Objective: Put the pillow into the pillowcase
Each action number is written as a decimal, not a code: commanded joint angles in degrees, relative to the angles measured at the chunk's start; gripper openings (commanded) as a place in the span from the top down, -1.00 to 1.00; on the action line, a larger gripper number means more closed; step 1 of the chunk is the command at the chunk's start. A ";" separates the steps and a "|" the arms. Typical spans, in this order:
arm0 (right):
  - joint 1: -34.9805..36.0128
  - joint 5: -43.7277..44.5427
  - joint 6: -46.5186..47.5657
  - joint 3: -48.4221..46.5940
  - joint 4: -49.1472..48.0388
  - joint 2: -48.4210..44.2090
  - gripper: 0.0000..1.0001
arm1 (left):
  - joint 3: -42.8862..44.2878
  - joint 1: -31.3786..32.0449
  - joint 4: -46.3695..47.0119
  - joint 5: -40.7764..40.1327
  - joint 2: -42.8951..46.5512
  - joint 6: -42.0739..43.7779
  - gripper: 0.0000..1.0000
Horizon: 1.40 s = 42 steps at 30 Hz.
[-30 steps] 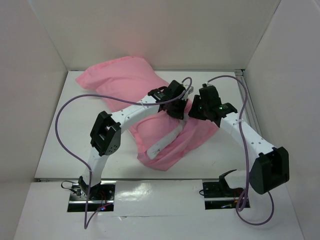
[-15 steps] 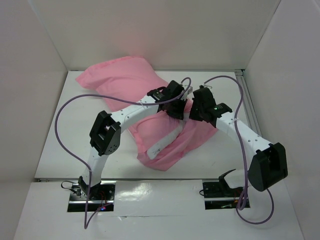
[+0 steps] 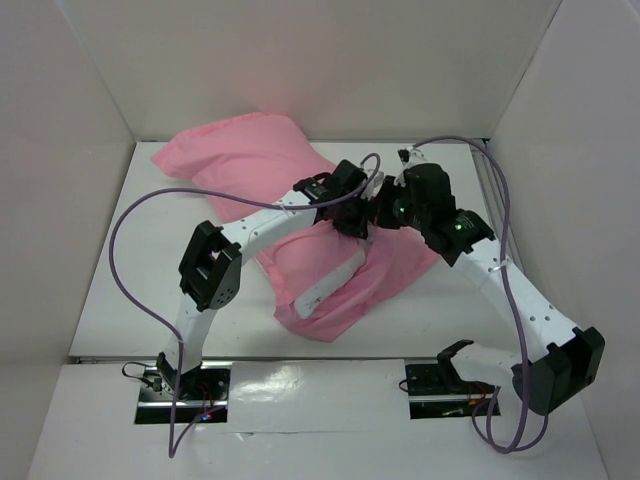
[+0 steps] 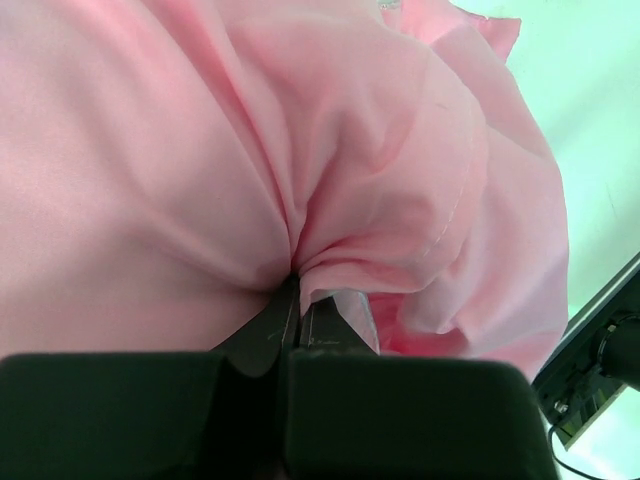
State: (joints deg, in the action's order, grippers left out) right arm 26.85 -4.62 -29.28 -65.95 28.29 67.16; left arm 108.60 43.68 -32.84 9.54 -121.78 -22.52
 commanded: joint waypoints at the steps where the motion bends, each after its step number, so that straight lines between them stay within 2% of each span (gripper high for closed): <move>1: 0.39 -7.94 -0.69 -2.07 -5.96 -0.10 1.00 | -0.67 -1.41 -4.25 -0.14 -2.77 -0.59 1.00; 4: 0.39 -5.23 -1.22 -1.46 -4.40 1.04 1.00 | -0.05 -1.93 -3.73 -0.14 -2.77 -1.20 1.00; 6: 0.39 2.39 -0.70 -1.46 0.51 1.57 1.00 | -0.05 -1.93 -3.72 0.39 -2.77 -1.21 1.00; 7: 2.05 10.52 -0.69 -1.46 4.97 2.36 0.56 | -0.05 -1.93 -3.72 0.39 -2.07 -1.21 1.00; 8: 2.85 14.08 -0.69 -1.46 5.02 2.89 0.15 | -0.05 -1.93 -3.72 0.39 -2.06 -1.21 1.00; 11: 4.87 21.91 -1.39 -0.67 9.49 4.20 -0.49 | -0.05 -2.46 -3.72 0.39 -2.06 -0.68 1.00; 13: 5.49 23.43 -1.40 1.34 10.03 4.91 -0.61 | -0.58 -2.46 -3.72 0.39 -2.06 -0.68 1.00; 17: 5.49 24.05 -1.92 3.37 7.48 8.24 -0.63 | -1.11 -2.46 -3.20 0.92 -1.53 -0.68 1.00; 21: 5.49 27.46 -1.92 3.38 6.50 11.85 -0.40 | -1.63 -2.46 -3.20 0.92 -1.01 -0.68 1.00; 22: 5.49 28.17 -2.45 3.38 6.51 12.38 -0.25 | -1.63 -2.46 -3.20 0.92 -1.01 -0.68 1.00; 25: 5.49 27.66 -2.45 4.07 5.99 11.08 -0.25 | -2.16 -2.46 -3.20 0.92 -0.48 -0.68 1.00; 31: 5.49 22.47 -1.92 5.13 2.56 0.45 -0.25 | -2.16 -2.46 -3.20 0.92 -0.48 -0.68 1.00; 34: 5.49 21.94 -3.15 5.13 3.95 -3.25 -0.25 | -2.16 -2.46 -3.20 0.92 -0.48 -0.68 1.00; 40: 5.49 24.65 -3.68 4.61 7.21 -3.44 -0.25 | -2.16 -2.46 -3.20 0.92 -1.01 -0.68 1.00; 42: 5.49 25.45 -3.68 4.61 8.09 -1.51 -0.33 | -2.16 -2.46 -3.20 1.45 -1.01 -0.68 1.00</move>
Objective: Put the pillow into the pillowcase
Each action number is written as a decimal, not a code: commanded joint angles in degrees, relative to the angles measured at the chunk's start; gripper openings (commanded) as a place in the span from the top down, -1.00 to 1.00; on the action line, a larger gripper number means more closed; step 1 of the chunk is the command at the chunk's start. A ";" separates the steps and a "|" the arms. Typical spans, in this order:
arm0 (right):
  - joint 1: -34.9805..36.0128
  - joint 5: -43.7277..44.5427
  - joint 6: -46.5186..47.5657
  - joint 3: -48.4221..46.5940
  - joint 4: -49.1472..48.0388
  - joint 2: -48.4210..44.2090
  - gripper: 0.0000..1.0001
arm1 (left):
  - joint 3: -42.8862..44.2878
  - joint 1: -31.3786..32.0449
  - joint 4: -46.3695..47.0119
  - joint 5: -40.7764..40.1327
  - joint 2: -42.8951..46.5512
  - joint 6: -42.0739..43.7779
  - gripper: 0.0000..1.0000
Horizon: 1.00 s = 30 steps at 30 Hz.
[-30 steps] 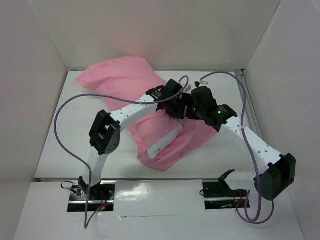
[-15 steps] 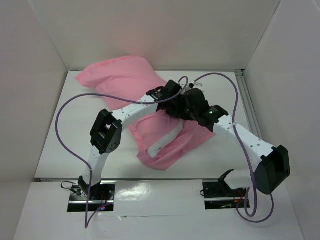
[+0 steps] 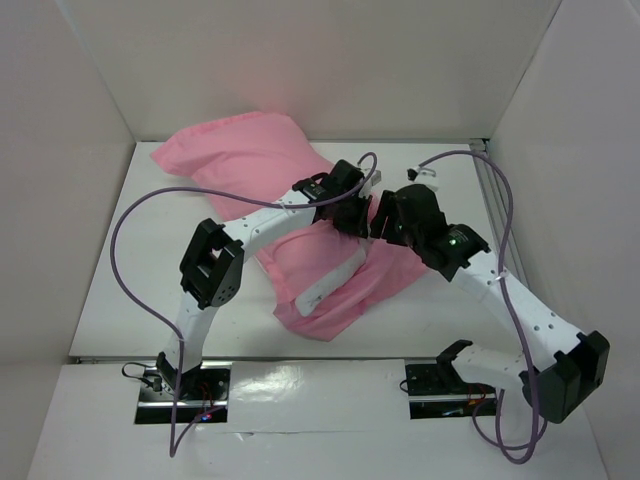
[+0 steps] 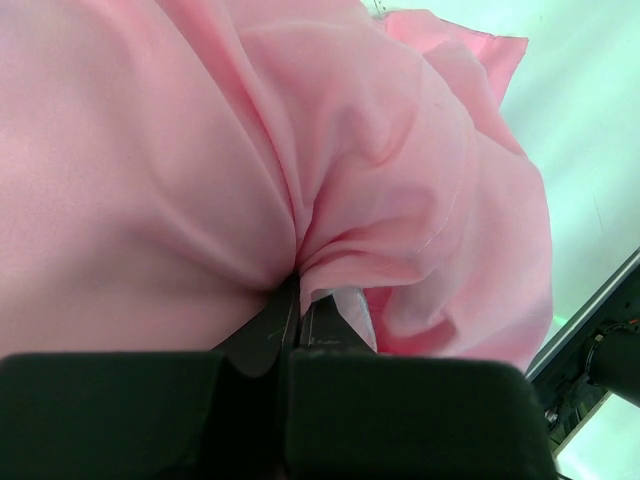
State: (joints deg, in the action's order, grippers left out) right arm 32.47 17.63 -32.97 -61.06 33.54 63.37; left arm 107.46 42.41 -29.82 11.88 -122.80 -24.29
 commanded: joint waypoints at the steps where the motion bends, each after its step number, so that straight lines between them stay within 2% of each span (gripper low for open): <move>1: -0.12 3.20 0.01 -0.29 2.85 4.28 -0.38 | -1.02 -1.19 -6.21 -0.89 0.02 1.09 1.00; 11: -0.12 5.49 1.15 0.94 -2.15 15.18 -0.41 | -1.02 -1.19 -6.21 -0.89 0.02 1.09 1.00; 12: -0.12 5.49 1.15 0.94 -2.16 15.81 -0.36 | -1.02 -1.19 -6.21 -0.89 0.02 1.09 1.00; 14: -0.12 5.49 1.15 0.94 -2.16 16.95 -0.13 | -1.02 -1.19 -6.21 -0.89 0.02 1.09 1.00; 15: -0.12 5.49 0.63 0.94 -2.16 16.96 0.32 | -1.55 -1.19 -6.21 -0.89 0.54 1.09 1.00; 18: -0.12 6.01 0.63 -0.11 -1.12 14.33 0.89 | -1.55 -1.19 -6.21 -0.89 0.55 1.09 1.00; 19: -0.12 6.01 0.63 -0.64 -0.32 13.71 1.00 | -1.55 -1.71 -6.21 -1.41 0.55 1.09 1.00; 23: -0.12 3.48 1.86 -2.05 0.74 7.67 1.00 | -1.03 -1.72 -6.21 -1.42 0.02 1.09 1.00; 30: -0.12 -18.47 10.03 -1.87 -9.35 -3.16 1.00 | 2.31 -1.72 -6.21 -2.29 -4.45 1.09 1.00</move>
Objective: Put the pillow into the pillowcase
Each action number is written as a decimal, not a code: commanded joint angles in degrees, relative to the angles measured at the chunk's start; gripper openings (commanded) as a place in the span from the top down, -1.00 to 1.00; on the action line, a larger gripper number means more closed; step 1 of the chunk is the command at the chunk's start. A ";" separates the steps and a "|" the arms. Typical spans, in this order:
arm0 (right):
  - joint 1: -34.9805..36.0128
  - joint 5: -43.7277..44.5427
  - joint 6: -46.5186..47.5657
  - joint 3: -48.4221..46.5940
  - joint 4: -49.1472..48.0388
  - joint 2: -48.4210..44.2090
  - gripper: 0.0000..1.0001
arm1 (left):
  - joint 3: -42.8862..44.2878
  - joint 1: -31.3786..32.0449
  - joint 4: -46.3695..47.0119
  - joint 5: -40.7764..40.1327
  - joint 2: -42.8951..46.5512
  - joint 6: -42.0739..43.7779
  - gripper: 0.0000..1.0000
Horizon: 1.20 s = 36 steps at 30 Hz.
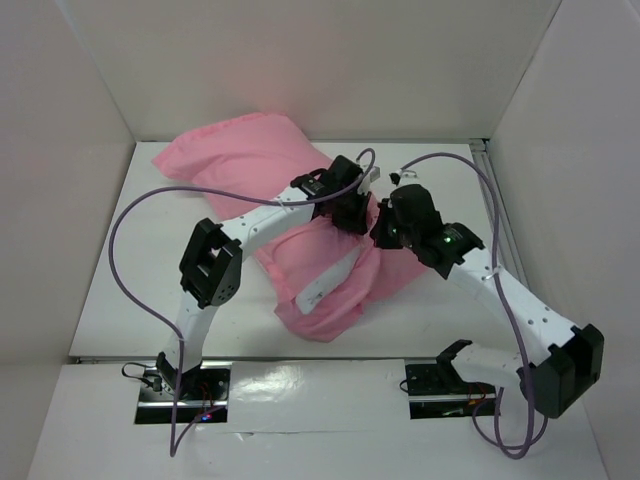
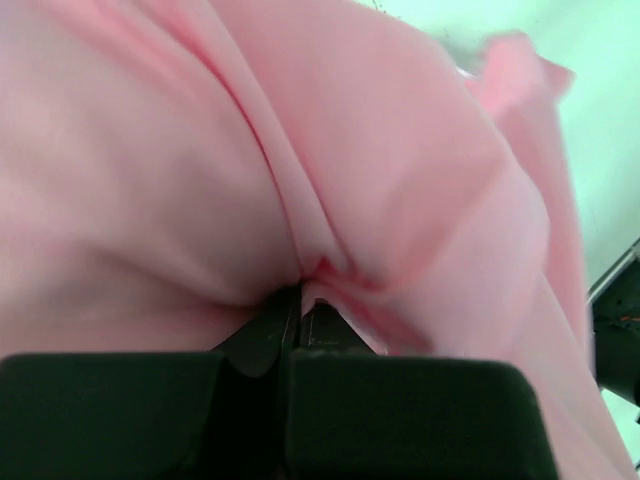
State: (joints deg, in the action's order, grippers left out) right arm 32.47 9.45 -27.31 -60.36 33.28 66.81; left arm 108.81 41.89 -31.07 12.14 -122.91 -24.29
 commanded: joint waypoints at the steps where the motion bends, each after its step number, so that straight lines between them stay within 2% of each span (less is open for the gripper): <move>1: -0.12 -11.38 4.98 -1.70 -12.50 -7.56 1.00 | 1.74 -1.20 -4.97 -2.56 -4.88 1.09 1.00; 5: -0.65 -11.22 3.76 0.50 -18.15 -8.80 1.00 | 1.75 -1.72 -4.97 -0.90 -5.41 1.62 1.00; 10: -2.84 -8.23 3.23 2.52 -16.49 1.91 1.00 | 0.52 -1.72 -4.97 0.51 -1.81 0.48 1.00; 15: -4.78 -7.70 1.73 6.48 -18.42 3.59 1.00 | 2.01 -3.03 -8.38 2.35 3.64 -0.75 0.98; 16: -5.30 -7.09 1.73 7.09 -18.42 3.59 1.00 | 2.54 -3.82 -9.70 3.23 4.86 -0.75 0.90; 18: -5.31 -6.47 1.73 7.71 -18.42 3.59 1.00 | 4.90 -4.62 -10.41 7.78 5.40 -0.75 0.61; 19: -5.31 -6.46 1.73 8.32 -18.42 3.07 1.00 | 6.74 -5.67 -11.28 8.85 4.79 -0.23 0.37; 22: -5.84 -5.94 1.73 9.64 -19.12 2.55 1.00 | 16.41 -7.17 -17.43 12.28 2.86 1.00 -0.07; 23: -5.84 -5.94 1.73 9.64 -19.13 2.54 1.00 | 18.08 -7.87 -18.58 13.42 2.33 1.00 -0.38; 26: -6.36 -6.46 1.73 10.17 -19.13 3.07 1.00 | 19.77 -7.88 -22.09 18.79 3.46 4.86 -0.82; 27: -6.36 -6.46 1.73 10.17 -19.74 3.07 1.00 | 18.81 -7.88 -23.76 17.49 5.64 5.48 -0.92; 28: -6.36 -6.46 1.73 10.17 -20.35 3.68 1.00 | 17.06 -7.88 -23.77 16.17 7.41 6.18 -0.93; 30: -6.89 -6.46 1.73 9.56 -20.88 3.68 1.00 | 9.78 -7.88 -23.77 8.11 11.71 6.19 -0.93; 31: -6.89 -6.46 2.26 8.60 -20.88 4.20 1.00 | 7.14 -7.18 -23.77 4.33 16.69 6.80 -0.93; 32: -7.41 -6.46 2.26 7.98 -20.88 4.21 1.00 | 1.72 -6.65 -23.77 -4.93 19.18 6.80 -0.93; 33: -7.42 -6.46 2.26 7.28 -20.88 4.21 1.00 | -1.21 -5.86 -23.77 -10.07 21.64 6.80 -0.93; 34: -7.94 -6.46 3.04 6.14 -20.88 4.21 1.00 | -3.93 -4.98 -24.30 -13.69 26.19 6.28 -0.93; 36: -7.95 -7.16 3.76 4.73 -20.88 5.43 1.00 | -9.21 -3.22 -24.30 -16.61 29.73 5.49 -0.93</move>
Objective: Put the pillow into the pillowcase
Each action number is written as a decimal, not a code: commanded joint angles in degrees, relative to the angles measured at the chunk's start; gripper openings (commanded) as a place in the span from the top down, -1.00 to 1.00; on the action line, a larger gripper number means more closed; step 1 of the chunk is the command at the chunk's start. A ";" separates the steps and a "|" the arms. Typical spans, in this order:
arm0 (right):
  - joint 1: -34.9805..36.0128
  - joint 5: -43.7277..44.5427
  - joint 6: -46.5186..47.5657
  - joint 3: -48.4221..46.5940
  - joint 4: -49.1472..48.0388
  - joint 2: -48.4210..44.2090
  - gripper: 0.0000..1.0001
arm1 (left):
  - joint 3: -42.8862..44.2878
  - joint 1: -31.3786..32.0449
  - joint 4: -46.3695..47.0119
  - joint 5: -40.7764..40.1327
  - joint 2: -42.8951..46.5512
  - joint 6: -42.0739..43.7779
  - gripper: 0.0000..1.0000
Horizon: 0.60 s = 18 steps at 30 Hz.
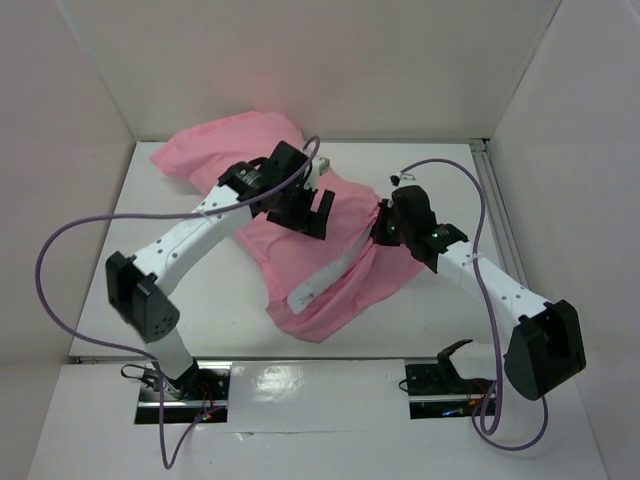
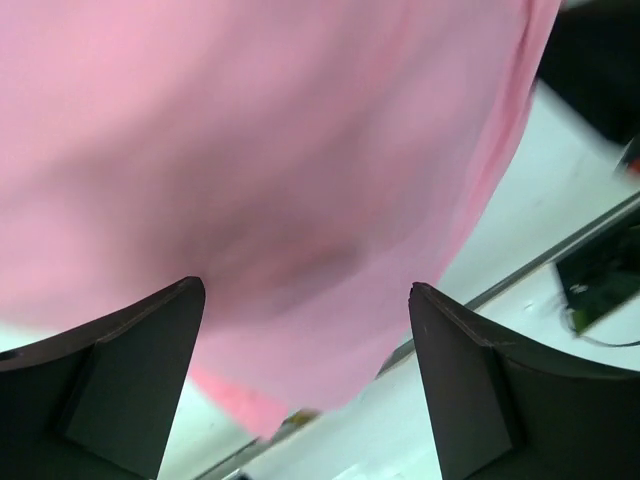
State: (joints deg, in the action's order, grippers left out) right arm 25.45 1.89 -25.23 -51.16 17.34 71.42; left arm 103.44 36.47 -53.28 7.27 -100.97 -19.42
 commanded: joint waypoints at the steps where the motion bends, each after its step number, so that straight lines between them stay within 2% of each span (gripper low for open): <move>1: -1.63 0.39 3.16 -5.70 -4.95 0.83 1.00 | -7.77 2.73 -2.09 -11.75 9.02 -0.26 -0.93; 3: -2.77 0.39 3.96 -6.76 -4.95 3.02 1.00 | -10.87 4.92 -3.41 -13.23 10.44 -1.84 -0.99; 8: -6.73 -3.38 5.80 -10.45 -4.96 8.72 1.00 | -11.42 11.51 -5.35 -17.01 8.26 -6.24 -0.99; 15: -7.35 -4.96 5.81 -11.60 -4.34 9.27 1.00 | -4.31 17.67 -5.35 -26.94 -0.10 -11.43 -0.99; 18: -7.87 -4.97 5.81 -11.60 -3.29 8.74 1.00 | -1.92 18.90 -4.74 -26.35 -2.57 -10.20 -0.99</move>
State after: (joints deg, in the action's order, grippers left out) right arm 17.96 -1.69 -20.25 -59.75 16.75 81.10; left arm 98.08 54.81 -58.26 -15.31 -103.07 -28.51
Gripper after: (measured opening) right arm 0.009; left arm 0.993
